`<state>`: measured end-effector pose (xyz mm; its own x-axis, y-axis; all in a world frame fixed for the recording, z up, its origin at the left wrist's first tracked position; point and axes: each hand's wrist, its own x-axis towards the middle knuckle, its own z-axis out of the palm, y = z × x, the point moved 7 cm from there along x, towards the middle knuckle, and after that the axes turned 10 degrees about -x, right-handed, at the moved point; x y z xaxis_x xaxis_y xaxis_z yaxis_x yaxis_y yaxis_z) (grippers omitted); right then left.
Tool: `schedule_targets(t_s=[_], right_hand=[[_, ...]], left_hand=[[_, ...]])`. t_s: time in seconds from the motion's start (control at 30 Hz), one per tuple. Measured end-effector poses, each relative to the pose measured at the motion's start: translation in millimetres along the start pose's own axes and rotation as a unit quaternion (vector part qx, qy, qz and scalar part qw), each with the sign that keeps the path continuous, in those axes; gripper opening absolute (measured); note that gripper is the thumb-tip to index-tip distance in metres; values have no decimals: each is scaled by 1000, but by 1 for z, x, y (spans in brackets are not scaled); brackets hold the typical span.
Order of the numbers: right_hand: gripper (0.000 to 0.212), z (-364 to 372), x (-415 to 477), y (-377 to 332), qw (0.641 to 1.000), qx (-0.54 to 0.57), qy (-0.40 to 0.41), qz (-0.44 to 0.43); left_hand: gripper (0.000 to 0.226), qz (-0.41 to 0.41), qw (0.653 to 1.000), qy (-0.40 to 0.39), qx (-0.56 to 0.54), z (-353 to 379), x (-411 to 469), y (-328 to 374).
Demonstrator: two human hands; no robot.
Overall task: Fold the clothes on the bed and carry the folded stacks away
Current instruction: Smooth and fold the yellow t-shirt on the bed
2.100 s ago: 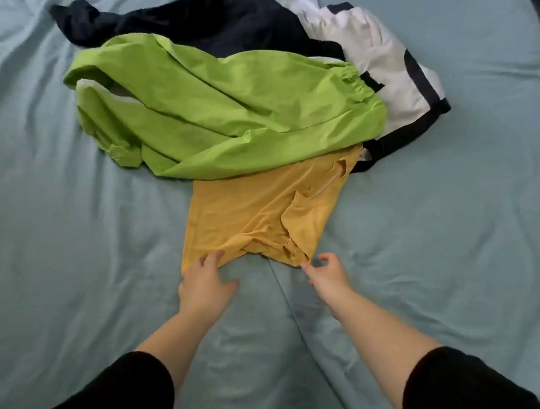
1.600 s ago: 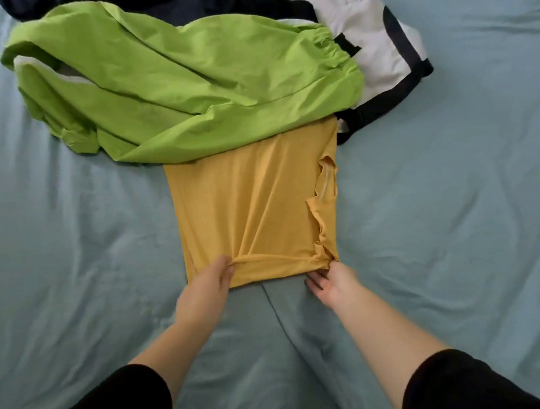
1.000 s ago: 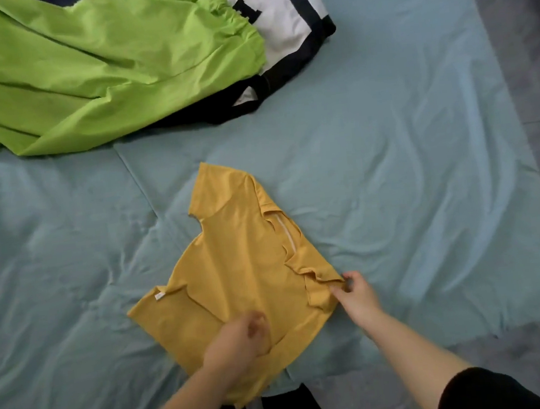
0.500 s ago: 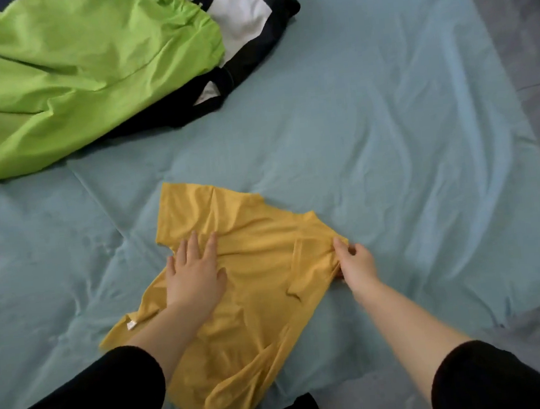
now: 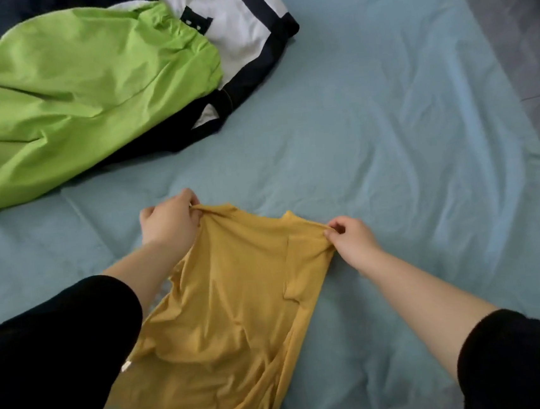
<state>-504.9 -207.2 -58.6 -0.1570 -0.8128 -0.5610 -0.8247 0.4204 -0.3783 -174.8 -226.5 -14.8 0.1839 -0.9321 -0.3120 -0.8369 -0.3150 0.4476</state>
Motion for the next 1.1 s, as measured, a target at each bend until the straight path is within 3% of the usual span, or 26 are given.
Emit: schedule_targets(t_s=[0.17,0.27,0.37,0.47,0.53,0.6,0.7,0.77,0.87,0.93,1.0,1.1], right_hand=[[12,-42,46,-66,995,5,96,-20],[18,-32,61,-85,993,93,65,-11],[33,-1,41,-75,996,82,32,1],[30,45,-16,-31,995,88,0,52],[32,78,-66,0,991,95,-34,84],[33,106,-112,24,986,110,-68,106],[36,133,-159,40,982,107,-93,128],[44,135,-173,39,984,92,-76,134],[54,122,-179,25,992,32,21,122],[47,126,-176,15,994,-3,14,112],[33,142,-172,12,990,-12,-54,126],[13,151,-173,21,979,89,-74,171]], left_hand=[[14,-19,998,53,-10,-54,43,-10],[25,-60,997,32,-44,-48,56,-17],[56,-126,989,-18,-73,-17,31,-40],[80,-209,969,0,-131,11,-37,-78],[76,-273,946,18,-173,28,-92,-107],[58,-316,920,26,-231,42,-141,-128],[33,-324,918,5,-230,53,-189,-146],[27,-323,918,7,-232,54,-202,-151],[20,-325,911,10,-255,52,-204,-152],[21,-329,909,-7,-257,53,-203,-153],[27,-325,913,-31,-246,53,-203,-155],[36,-324,912,-59,-246,51,-207,-158]])
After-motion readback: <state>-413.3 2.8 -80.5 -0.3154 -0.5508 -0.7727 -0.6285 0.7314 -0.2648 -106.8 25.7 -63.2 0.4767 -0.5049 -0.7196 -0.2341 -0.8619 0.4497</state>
